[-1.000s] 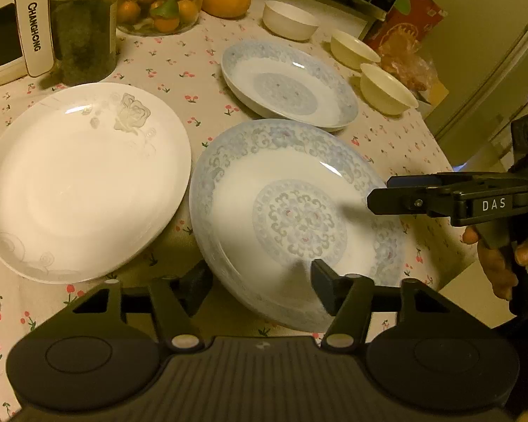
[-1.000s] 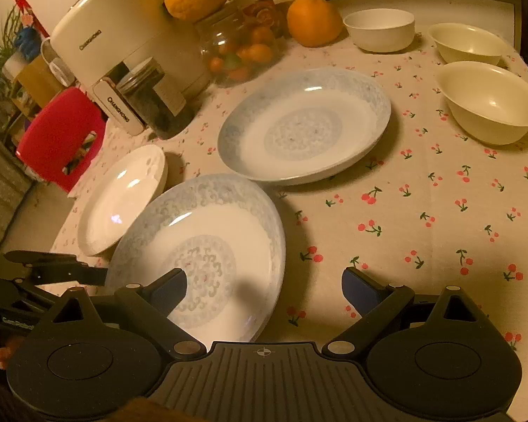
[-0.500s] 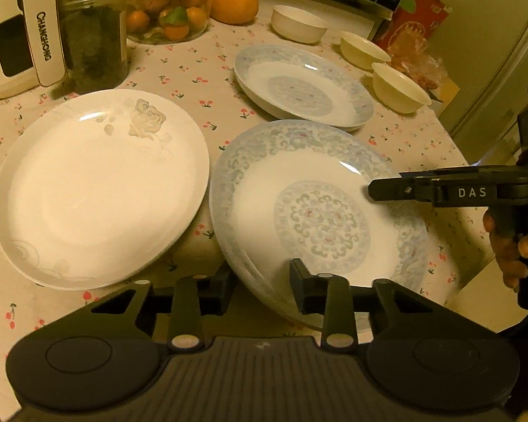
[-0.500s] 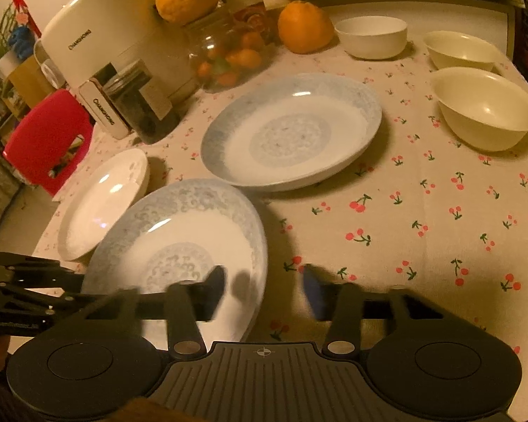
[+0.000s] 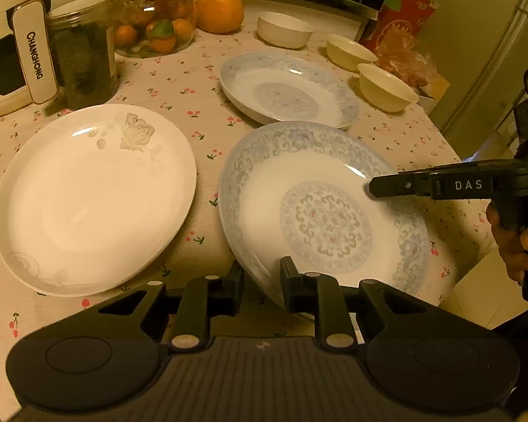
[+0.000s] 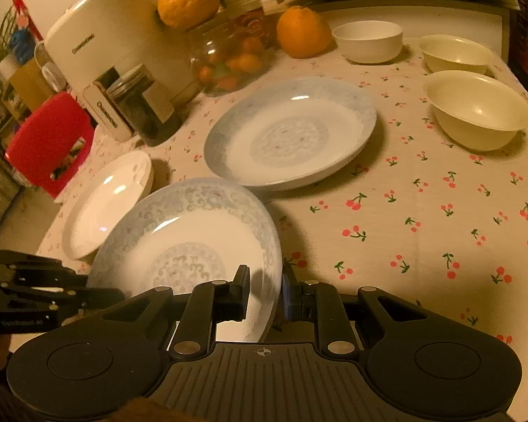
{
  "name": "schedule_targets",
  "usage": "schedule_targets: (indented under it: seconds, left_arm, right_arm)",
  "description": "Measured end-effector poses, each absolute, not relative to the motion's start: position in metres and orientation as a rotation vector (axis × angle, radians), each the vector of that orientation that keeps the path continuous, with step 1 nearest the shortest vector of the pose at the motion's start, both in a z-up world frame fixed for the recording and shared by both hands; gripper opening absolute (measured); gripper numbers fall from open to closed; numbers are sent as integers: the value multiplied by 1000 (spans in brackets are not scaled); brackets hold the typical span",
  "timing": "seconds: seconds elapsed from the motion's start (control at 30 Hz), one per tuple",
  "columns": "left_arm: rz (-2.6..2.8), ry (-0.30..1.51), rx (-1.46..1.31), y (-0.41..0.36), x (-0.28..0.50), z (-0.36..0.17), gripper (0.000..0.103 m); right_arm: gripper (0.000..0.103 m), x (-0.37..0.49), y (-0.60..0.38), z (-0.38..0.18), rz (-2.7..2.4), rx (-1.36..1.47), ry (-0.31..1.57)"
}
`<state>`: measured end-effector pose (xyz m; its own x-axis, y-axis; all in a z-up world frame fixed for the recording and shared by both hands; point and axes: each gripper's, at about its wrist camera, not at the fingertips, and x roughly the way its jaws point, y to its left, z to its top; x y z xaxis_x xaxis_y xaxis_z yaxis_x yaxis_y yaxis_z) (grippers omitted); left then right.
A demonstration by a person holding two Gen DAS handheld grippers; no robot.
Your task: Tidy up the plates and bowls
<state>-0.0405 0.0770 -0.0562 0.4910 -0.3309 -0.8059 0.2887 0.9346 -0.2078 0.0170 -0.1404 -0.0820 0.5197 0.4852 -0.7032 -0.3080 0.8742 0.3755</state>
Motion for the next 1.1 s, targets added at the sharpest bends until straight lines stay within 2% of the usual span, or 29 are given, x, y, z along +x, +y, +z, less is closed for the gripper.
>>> schedule_targets:
  seconds: [0.47,1.1]
  left_arm:
    - [-355,905,-135,81,-33,-38,16]
    - [-286,869,-212,64,17,-24,14]
  right_arm:
    - [18,22,-154,-64,452,312,876]
    - [19,67,-175,-53,364,404,831]
